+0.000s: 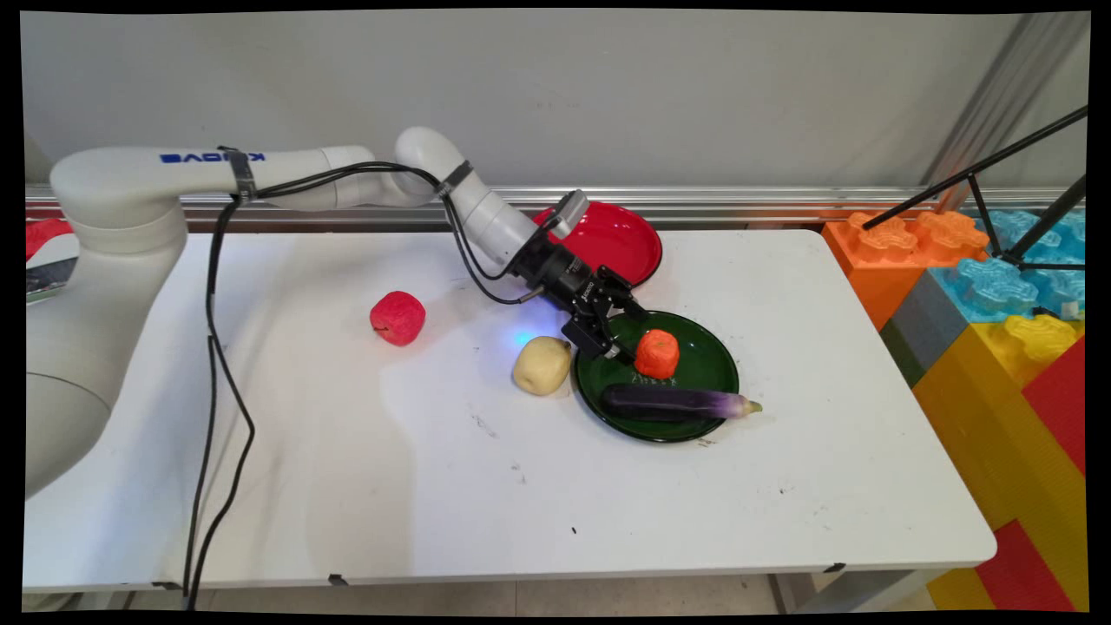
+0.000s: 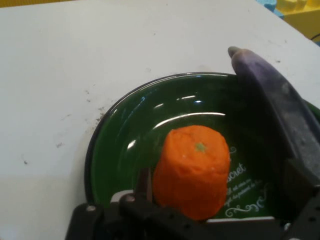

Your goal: Pick up the mandarin from the green plate

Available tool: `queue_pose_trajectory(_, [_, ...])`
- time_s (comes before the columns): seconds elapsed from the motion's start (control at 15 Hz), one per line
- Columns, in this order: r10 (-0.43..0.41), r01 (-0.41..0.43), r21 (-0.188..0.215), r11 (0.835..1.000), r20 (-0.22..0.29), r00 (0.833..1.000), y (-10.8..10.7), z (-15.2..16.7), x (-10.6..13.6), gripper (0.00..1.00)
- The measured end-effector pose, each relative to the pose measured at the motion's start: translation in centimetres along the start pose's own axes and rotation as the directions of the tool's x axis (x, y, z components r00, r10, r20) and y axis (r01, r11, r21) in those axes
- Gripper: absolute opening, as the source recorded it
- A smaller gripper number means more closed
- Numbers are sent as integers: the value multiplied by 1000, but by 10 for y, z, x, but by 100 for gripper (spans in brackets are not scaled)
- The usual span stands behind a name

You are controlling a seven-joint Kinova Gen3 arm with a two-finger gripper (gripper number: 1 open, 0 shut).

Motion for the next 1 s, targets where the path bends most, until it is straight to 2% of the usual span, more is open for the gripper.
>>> queue_pose_trajectory(0.4, [10, -10, -5, 1000, 13, 1000, -13, 13, 0, 100])
queue_pose_trajectory(1.0, [21, -21, -13, 1000, 16, 1000, -22, 27, 3, 100])
